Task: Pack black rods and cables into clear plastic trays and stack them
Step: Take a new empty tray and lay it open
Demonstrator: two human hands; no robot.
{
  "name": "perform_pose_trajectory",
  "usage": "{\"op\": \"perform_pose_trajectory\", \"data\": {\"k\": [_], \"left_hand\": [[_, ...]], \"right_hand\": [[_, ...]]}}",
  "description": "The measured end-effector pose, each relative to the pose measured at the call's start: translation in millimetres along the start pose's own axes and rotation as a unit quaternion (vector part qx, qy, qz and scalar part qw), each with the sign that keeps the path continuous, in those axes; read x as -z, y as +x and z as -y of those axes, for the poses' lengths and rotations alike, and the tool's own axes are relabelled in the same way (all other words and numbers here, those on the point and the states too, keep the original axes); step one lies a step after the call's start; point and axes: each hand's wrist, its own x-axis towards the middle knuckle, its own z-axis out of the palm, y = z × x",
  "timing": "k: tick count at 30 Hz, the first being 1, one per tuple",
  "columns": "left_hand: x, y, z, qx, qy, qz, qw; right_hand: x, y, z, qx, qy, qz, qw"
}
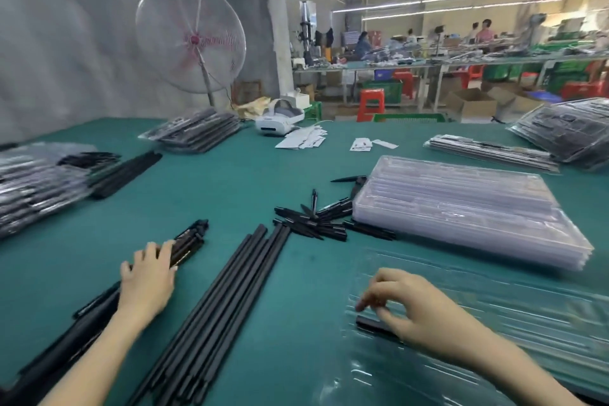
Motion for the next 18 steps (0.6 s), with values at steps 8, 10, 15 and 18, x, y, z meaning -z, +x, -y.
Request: {"op": "perform_pose_trajectory", "data": {"k": [8,10,15,18], "left_hand": [[16.1,7.5,34.5,0.046,-0.085,0.029,0.995],[24.0,7.1,40.0,0.048,-0.127,0.011,0.991],[50.4,10.7,58.9,0.036,-0.158,-0.047,0.986],[63.4,3.5,75.7,0.014,-0.195,-0.044,0.98]], "right_hand": [[-46.9,64.3,43.1,0.038,0.038,0.048,0.997],[-56.7,72.0,50.2,0.036,0.054,0.05,0.997],[-77.4,83.3,70.4,0.032,0.082,0.058,0.994],[-90.6,87.1,86.9,0.053,0.093,0.075,0.991]]}}
